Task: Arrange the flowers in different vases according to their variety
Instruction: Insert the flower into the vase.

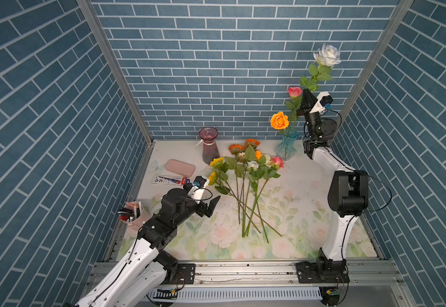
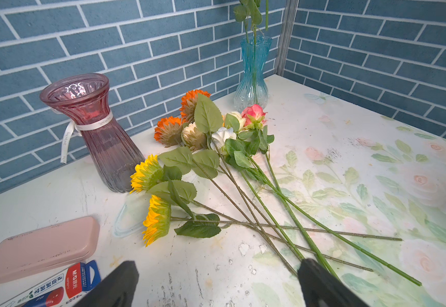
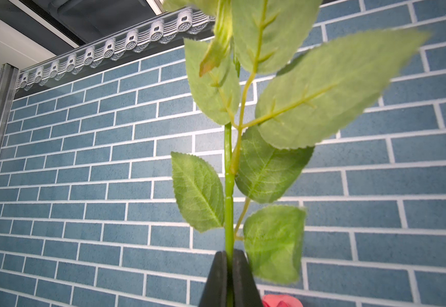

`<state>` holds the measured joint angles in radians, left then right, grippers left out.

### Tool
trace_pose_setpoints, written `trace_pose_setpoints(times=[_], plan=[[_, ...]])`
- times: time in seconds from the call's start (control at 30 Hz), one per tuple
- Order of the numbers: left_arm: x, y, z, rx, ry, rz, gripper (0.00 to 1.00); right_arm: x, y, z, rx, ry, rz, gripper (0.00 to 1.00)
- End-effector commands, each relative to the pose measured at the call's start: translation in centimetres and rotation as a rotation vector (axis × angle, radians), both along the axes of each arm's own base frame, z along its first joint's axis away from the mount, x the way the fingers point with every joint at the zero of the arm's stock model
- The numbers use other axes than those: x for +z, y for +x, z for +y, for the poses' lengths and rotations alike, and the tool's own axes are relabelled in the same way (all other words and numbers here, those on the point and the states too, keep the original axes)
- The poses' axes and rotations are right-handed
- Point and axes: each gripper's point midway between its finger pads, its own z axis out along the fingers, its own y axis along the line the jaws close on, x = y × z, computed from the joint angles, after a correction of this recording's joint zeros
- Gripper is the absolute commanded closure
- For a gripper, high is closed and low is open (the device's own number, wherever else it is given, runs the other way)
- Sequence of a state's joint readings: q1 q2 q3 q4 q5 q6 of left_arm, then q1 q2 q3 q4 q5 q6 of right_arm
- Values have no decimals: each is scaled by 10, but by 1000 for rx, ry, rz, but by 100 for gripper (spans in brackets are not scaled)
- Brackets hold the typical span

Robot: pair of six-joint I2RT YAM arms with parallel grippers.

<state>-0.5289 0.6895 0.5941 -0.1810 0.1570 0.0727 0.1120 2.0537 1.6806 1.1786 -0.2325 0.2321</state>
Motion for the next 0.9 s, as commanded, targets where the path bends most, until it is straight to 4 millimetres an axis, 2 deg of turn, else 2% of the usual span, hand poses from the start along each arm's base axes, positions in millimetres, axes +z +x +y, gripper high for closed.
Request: trace_pose_setpoints(times=[0.0,0.17,0.4,0.7,0.87], plan=[[-2,2,0,2,9,-13,0,-3,3,-3,18,19,-32,100],[-1,1,0,-2,8,-15,0,-40,15,-6,4,18,45,100],[0,0,-2,-12,3,-15,0,-82,17,-8,-41,-30,192,100],[2,-1,-4,-24,-4,-16,0,-129,6,-15,-132,-162,445,97],[3,-2,-4,-29,-7,-15,0,-148,-3,-17,-165,-259,540,90]])
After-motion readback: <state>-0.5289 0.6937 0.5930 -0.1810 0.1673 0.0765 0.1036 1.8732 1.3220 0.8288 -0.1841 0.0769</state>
